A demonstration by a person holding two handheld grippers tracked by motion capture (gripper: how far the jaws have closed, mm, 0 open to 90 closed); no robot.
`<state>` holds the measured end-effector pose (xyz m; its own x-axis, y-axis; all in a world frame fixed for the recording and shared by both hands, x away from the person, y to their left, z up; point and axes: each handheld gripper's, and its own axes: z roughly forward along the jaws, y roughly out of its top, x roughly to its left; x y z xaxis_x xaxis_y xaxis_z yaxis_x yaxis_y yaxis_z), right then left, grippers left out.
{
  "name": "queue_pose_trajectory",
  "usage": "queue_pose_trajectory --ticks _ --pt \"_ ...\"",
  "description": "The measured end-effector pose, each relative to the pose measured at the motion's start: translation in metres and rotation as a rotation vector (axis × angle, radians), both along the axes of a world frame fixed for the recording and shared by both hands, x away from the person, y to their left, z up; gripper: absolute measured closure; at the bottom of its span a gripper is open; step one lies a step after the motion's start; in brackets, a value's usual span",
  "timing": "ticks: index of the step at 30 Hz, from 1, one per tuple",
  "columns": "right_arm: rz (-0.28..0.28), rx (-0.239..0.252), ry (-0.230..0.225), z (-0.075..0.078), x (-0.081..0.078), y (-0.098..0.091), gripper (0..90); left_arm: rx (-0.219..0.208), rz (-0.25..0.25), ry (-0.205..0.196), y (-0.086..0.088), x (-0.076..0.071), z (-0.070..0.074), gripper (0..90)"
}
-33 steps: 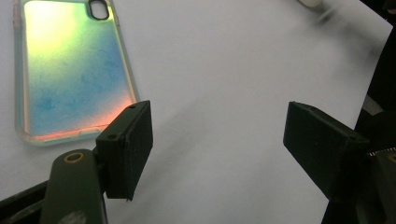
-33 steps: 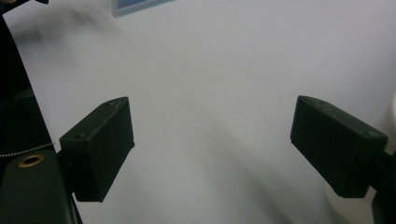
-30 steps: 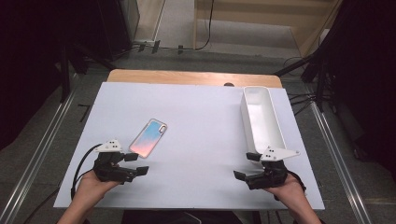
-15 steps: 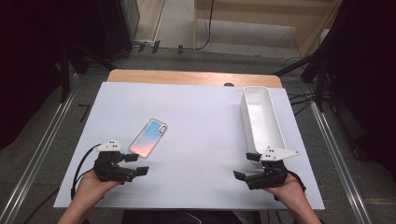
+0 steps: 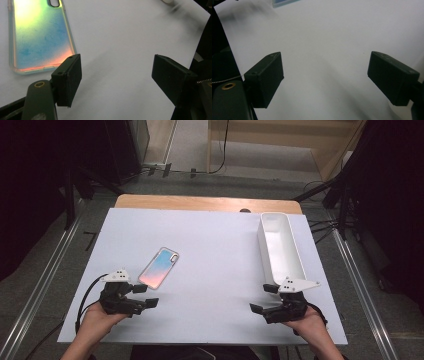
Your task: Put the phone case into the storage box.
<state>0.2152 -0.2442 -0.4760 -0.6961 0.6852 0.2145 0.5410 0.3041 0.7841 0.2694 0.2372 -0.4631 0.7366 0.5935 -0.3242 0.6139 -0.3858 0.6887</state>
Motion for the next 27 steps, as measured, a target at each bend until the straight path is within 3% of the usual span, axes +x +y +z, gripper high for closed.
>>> queue_pose_trajectory --ticks 5,10,18,23,27 --pt "0.001 -0.001 0.001 0.000 0.000 0.000 12.1 0.007 0.028 -0.015 0.004 0.002 0.001 23.9" --pt "0.001 0.000 0.001 0.000 0.000 0.000 12.1 0.031 0.057 0.009 0.007 0.005 0.002 23.9" --pt "0.003 0.001 0.001 0.000 0.000 0.000 12.1 0.047 0.095 -0.044 0.009 0.007 0.004 23.9" --pt "0.005 0.000 -0.001 0.000 0.000 0.001 12.1 0.038 0.129 -0.053 0.012 0.010 0.004 23.8" --pt "0.005 0.000 -0.001 0.000 0.000 0.001 12.1 0.061 0.163 -0.058 0.011 0.013 0.003 23.8"
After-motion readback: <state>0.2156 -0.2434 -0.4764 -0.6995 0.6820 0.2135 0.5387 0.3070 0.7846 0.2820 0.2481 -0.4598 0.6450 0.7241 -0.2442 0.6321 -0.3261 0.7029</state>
